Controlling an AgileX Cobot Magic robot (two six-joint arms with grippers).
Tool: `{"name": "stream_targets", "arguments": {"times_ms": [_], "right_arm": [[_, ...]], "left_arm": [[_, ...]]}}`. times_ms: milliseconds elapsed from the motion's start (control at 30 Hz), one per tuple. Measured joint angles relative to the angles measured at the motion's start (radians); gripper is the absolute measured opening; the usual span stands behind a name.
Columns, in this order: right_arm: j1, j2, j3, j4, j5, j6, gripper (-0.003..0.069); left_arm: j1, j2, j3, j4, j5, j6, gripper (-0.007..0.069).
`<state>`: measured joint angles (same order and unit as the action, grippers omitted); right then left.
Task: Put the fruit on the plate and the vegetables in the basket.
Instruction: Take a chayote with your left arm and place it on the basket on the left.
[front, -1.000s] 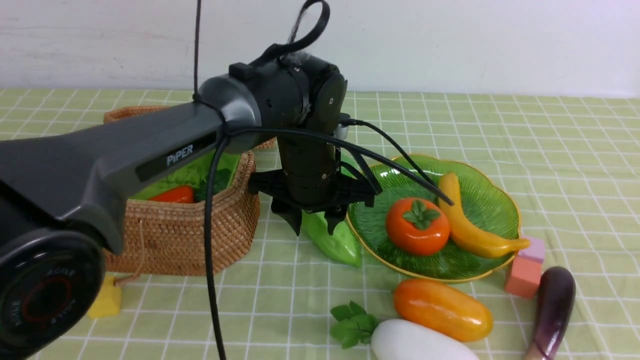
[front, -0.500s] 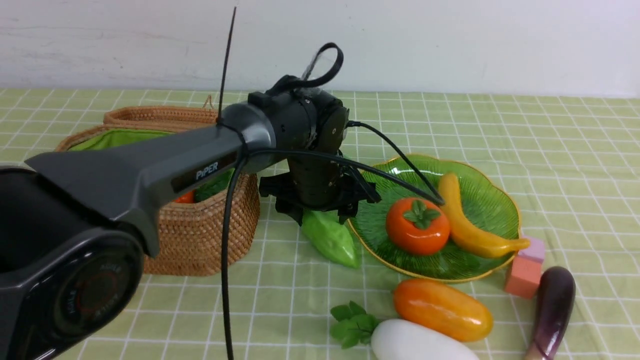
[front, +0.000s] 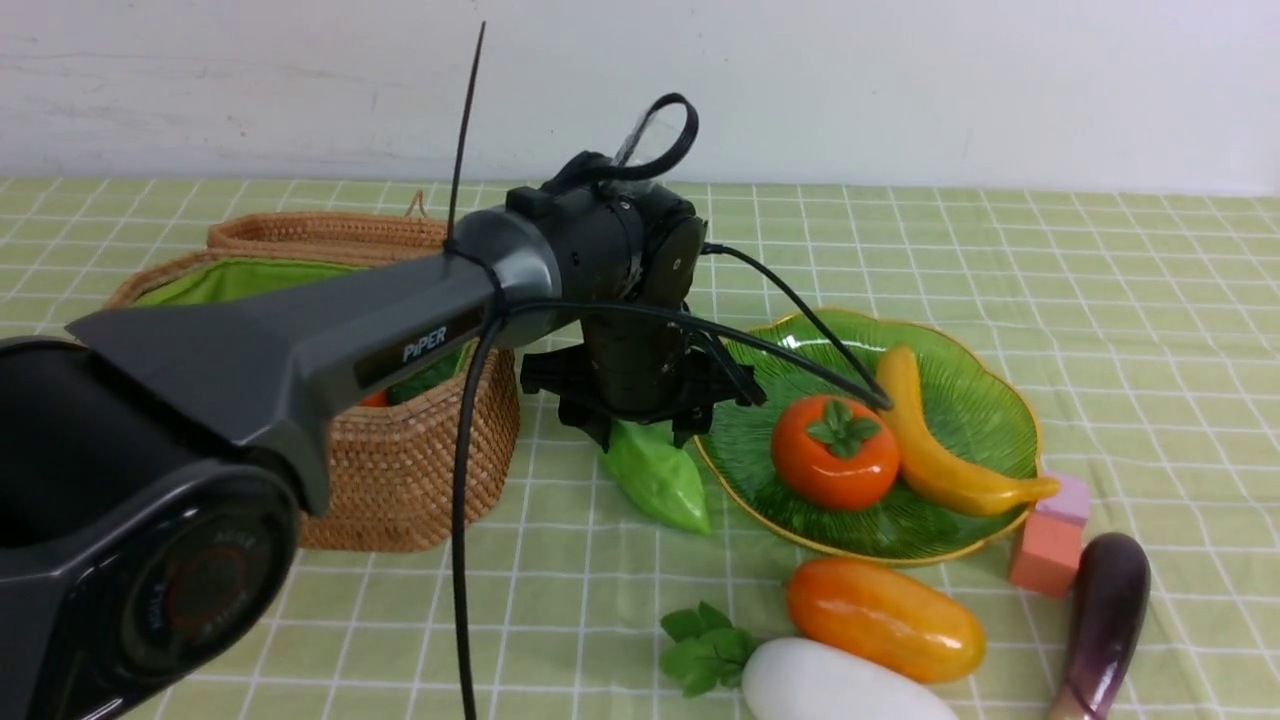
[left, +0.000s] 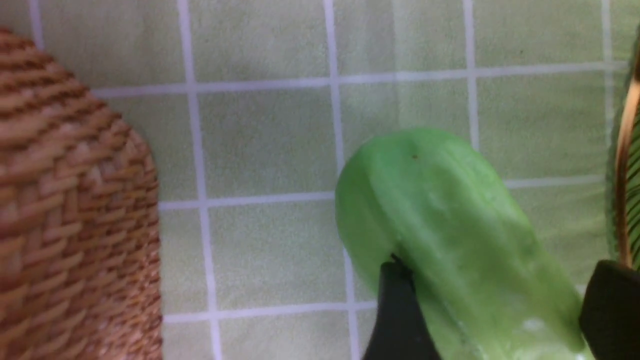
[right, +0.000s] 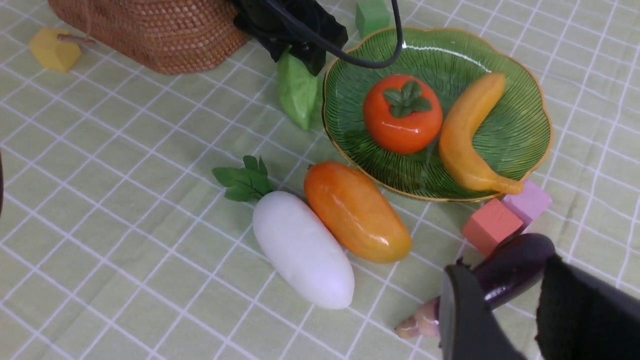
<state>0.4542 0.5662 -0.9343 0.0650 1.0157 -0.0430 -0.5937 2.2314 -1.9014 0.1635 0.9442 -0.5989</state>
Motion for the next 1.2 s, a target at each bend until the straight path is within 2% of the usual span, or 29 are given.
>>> {"name": "stream_targets", "arguments": {"times_ms": [133,467,600,733,900,1000,1200], "right_arm": [[0.000,0.000,0.000,0.000,0.000,0.000,0.0232],[0.000,0.000,0.000,-0.001,0.000,0.000,0.0232],[0.000,0.000,0.000,-0.001,0.000,-0.001,0.0232],[0.000,0.000,0.000,-0.001,0.000,-0.002,0.0232],[0.000,0.000,0.000,-0.001,0.001,-0.017,0.0232],[0.000,0.000,0.000,0.000,0.003,-0.023,0.0232],[0.000,0.000,0.000,0.002,0.003,-0.025,0.0232]], "left_arm": [[0.000,-0.009,0.000,-0.002,0.048,-0.002,0.0453],[0.001,-0.021,0.005,-0.013,0.094,-0.014,0.0583],[0.001,-0.018,0.006,-0.017,0.089,-0.029,0.0595],[0.001,0.001,0.006,-0.017,0.077,-0.029,0.0591],[0.001,0.041,0.008,-0.017,0.101,-0.029,0.0545],[0.001,0.044,0.008,-0.017,0.108,-0.029,0.0459],[0.001,0.029,-0.024,-0.023,0.159,0.002,0.0459]]}}
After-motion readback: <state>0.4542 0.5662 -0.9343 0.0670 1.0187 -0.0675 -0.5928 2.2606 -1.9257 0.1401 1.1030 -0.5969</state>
